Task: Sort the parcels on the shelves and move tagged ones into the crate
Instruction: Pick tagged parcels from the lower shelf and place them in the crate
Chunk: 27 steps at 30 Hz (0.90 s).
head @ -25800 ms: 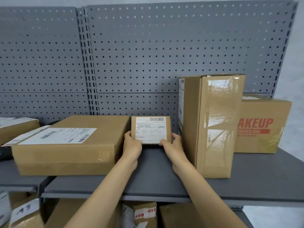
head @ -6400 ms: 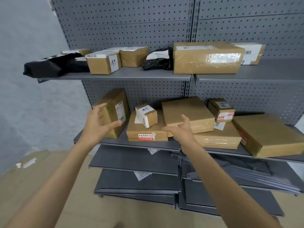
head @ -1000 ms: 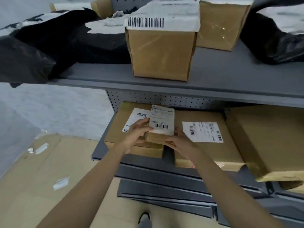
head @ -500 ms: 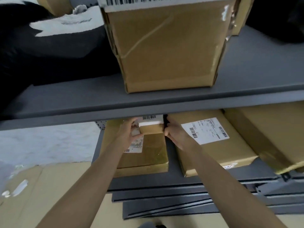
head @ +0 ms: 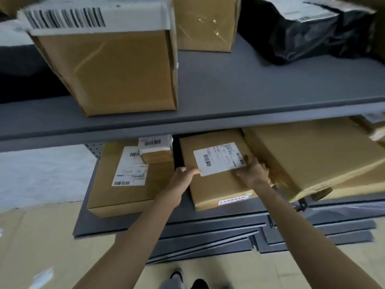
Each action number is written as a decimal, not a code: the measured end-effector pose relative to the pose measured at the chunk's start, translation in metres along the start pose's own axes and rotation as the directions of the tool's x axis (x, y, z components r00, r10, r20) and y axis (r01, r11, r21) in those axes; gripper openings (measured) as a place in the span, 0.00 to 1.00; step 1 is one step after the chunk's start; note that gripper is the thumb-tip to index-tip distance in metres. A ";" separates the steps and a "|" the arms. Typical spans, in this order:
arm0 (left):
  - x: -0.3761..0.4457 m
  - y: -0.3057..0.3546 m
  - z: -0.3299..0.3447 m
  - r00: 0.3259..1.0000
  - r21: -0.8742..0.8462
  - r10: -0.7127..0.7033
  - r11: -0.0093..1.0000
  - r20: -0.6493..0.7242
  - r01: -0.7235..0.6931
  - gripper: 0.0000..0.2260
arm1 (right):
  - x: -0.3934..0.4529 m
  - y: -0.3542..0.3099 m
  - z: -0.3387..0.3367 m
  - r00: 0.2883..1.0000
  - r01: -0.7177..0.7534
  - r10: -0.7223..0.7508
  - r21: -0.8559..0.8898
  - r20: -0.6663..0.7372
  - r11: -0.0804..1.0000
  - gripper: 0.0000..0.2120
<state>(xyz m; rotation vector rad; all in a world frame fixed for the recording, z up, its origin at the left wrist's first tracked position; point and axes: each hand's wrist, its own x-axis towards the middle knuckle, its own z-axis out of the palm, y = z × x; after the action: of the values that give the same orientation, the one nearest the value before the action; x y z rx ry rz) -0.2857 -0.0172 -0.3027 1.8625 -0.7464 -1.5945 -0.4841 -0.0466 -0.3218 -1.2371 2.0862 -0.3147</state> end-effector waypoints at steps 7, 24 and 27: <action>-0.019 -0.041 0.023 0.991 -0.007 -0.123 0.992 0.044 0.124 0.22 | -0.011 0.032 -0.003 0.999 0.003 0.001 -0.086 0.044 0.996 0.37; -0.059 -0.080 0.018 0.967 -0.166 -0.073 0.986 -0.243 0.033 0.19 | -0.031 0.085 -0.026 0.908 -0.168 -0.035 0.439 0.418 0.882 0.30; -0.055 -0.078 0.017 0.973 -0.218 -0.050 0.976 -0.227 -0.001 0.20 | -0.029 0.077 -0.025 0.882 -0.188 -0.058 0.463 0.468 0.866 0.39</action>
<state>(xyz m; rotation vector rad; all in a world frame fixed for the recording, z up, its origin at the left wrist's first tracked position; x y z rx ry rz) -0.3057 0.0749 -0.3252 1.8599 -0.4302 -1.3816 -0.5436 0.0143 -0.3309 -0.8192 1.4927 -0.4393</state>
